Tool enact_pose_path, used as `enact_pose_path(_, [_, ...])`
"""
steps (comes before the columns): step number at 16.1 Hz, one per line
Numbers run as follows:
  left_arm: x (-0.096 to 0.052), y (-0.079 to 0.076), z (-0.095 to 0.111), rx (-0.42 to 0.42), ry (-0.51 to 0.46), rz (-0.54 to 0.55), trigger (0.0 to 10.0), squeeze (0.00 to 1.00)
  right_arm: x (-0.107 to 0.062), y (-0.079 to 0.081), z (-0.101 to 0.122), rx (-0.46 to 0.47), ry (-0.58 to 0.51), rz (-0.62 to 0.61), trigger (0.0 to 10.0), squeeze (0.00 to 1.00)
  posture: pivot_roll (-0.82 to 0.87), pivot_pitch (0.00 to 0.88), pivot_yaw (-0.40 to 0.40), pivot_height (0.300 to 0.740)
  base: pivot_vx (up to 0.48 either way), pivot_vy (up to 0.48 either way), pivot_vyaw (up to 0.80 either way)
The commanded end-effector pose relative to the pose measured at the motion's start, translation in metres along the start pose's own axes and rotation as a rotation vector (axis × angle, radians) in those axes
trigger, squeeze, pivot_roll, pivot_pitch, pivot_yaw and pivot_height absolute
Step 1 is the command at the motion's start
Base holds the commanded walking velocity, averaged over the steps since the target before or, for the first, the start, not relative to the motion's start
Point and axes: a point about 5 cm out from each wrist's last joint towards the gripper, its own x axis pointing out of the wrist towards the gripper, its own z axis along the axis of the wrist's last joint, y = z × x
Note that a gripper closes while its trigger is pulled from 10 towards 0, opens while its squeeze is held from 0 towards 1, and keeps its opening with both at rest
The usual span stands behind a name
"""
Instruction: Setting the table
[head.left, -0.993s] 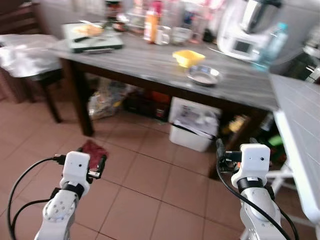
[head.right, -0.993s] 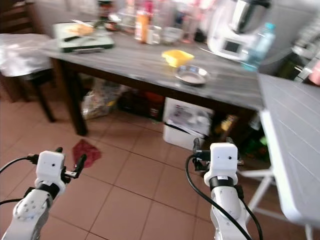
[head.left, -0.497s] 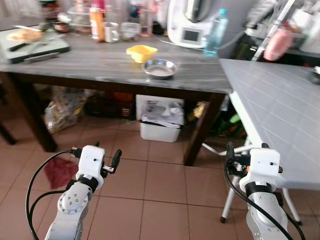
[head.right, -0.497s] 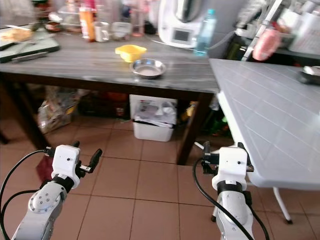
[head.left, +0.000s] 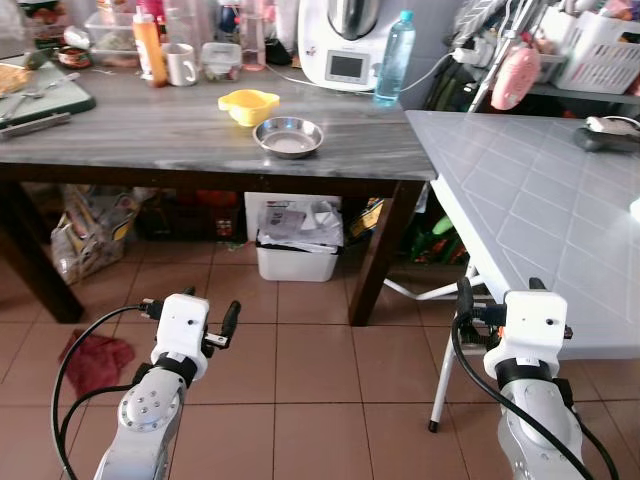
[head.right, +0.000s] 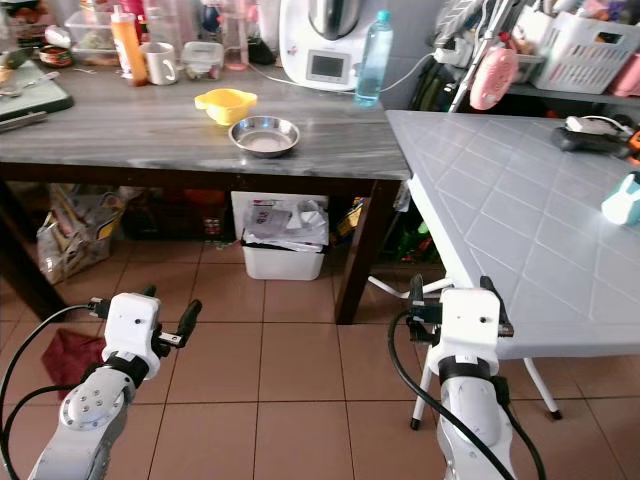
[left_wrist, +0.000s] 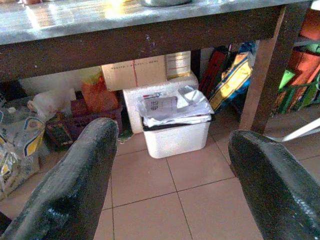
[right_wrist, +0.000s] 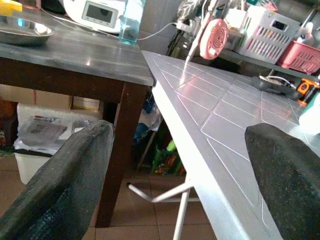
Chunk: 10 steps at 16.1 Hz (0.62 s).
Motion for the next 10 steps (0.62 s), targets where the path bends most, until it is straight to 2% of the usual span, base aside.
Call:
enact_pose_path(1, [-0.0033, -0.0008, -0.0024, 0.010, 0.005, 0.005, 10.0, 0.00, 0.0001, -0.0006, 0.0031, 0.000, -0.003, 0.000, 10.0, 0.00, 0.16, 0.048, -0.099, 0.740, 0.000, 0.000, -0.77])
enact_pose_path(7, [-0.0020, -0.0030, 0.0035, 0.003, -0.014, 0.023, 10.0, 0.00, 0.0038, 0.0031, 0.0048, 0.008, -0.010, 0.019, 10.0, 0.00, 0.18, 0.059, -0.101, 0.740, 0.000, 0.000, -0.71])
enact_pose_path(10, [0.0005, -0.0036, 0.0062, 0.006, -0.022, 0.028, 10.0, 0.00, 0.0036, 0.0067, 0.0025, 0.015, -0.003, 0.019, 10.0, 0.00, 0.18, 0.050, -0.100, 0.740, 0.000, 0.000, 0.00])
